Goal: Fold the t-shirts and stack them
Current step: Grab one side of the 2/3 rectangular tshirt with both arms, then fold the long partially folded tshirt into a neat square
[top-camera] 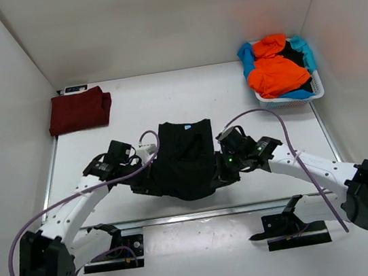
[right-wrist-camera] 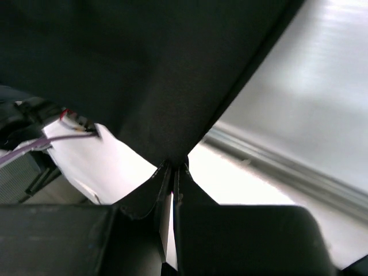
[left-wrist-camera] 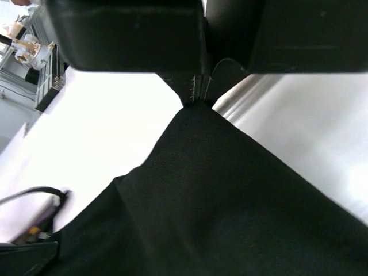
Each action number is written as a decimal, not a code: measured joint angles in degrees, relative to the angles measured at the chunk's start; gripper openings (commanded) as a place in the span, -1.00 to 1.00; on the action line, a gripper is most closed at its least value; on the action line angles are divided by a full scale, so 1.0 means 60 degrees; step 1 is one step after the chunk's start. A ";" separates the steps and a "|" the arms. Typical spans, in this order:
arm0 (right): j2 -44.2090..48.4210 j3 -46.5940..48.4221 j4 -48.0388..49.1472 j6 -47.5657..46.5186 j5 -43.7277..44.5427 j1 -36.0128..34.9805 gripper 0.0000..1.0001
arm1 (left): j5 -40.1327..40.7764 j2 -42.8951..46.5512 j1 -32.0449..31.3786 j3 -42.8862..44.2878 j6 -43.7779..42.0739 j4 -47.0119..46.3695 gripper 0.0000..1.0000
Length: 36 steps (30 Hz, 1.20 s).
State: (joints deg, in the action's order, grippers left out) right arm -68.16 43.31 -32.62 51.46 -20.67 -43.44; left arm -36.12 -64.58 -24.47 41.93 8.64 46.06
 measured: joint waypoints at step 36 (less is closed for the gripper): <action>-0.1596 0.2728 -0.0871 -0.0630 -0.1978 0.3493 -1.00 | -0.2743 -0.5850 0.2171 0.5013 0.0809 0.1180 -1.00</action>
State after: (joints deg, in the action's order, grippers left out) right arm -77.73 59.68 -37.85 47.68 -32.53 -22.48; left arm -52.58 -99.68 -11.44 72.01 13.50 53.15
